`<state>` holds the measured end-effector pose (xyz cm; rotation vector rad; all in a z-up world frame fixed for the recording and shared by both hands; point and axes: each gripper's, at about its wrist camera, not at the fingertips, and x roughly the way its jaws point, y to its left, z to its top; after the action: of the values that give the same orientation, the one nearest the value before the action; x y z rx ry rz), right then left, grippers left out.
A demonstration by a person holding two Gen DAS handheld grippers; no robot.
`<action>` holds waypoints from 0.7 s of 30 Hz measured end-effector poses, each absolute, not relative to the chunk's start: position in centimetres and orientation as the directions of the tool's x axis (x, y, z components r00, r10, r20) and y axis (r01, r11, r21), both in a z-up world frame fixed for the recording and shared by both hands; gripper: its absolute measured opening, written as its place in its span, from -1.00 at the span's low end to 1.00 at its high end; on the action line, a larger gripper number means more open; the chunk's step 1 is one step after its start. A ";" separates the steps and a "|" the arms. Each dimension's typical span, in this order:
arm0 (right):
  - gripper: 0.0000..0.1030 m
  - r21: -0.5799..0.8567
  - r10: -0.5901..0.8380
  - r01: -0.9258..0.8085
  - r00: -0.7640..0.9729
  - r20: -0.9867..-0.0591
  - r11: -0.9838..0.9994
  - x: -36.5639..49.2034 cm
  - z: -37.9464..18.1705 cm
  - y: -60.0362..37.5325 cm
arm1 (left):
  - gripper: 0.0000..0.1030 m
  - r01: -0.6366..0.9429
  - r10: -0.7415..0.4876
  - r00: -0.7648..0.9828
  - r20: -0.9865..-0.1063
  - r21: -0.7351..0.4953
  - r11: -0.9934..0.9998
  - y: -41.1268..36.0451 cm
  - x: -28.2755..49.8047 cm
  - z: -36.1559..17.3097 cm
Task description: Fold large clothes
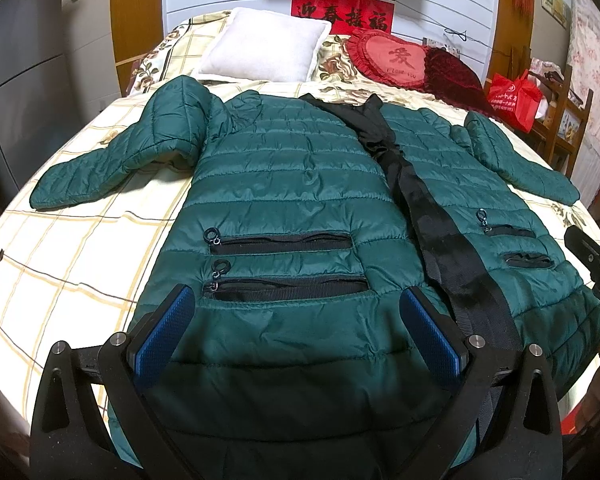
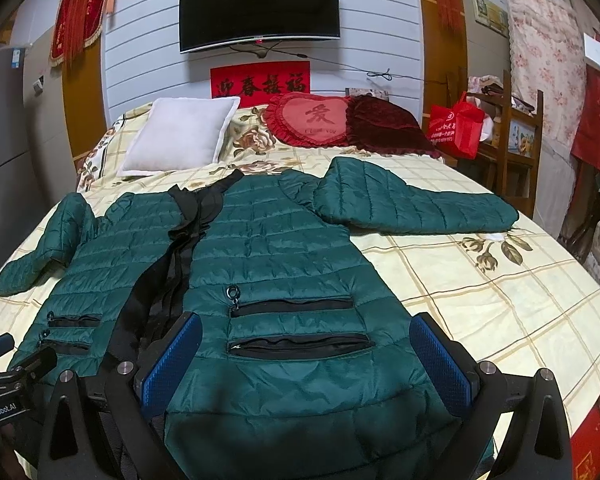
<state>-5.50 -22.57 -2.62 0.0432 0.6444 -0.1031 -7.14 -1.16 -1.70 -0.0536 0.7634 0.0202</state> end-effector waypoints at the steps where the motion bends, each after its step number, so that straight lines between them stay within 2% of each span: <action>1: 1.00 0.009 -0.082 0.110 0.794 -0.602 0.994 -5.5 -2.6 -22.6 | 0.99 -0.038 -0.001 0.723 -0.691 -0.041 0.998 -1.2 -7.2 -1.7; 21: 1.00 0.006 -0.084 0.109 0.798 -0.597 0.994 -5.6 -2.6 -22.9 | 0.99 -0.037 -0.001 0.720 -0.694 -0.041 0.998 -1.2 -7.1 -1.7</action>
<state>-5.57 -22.90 -2.60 0.0408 0.6388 -0.1033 -7.06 -1.15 -1.70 -0.0530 0.7672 0.0200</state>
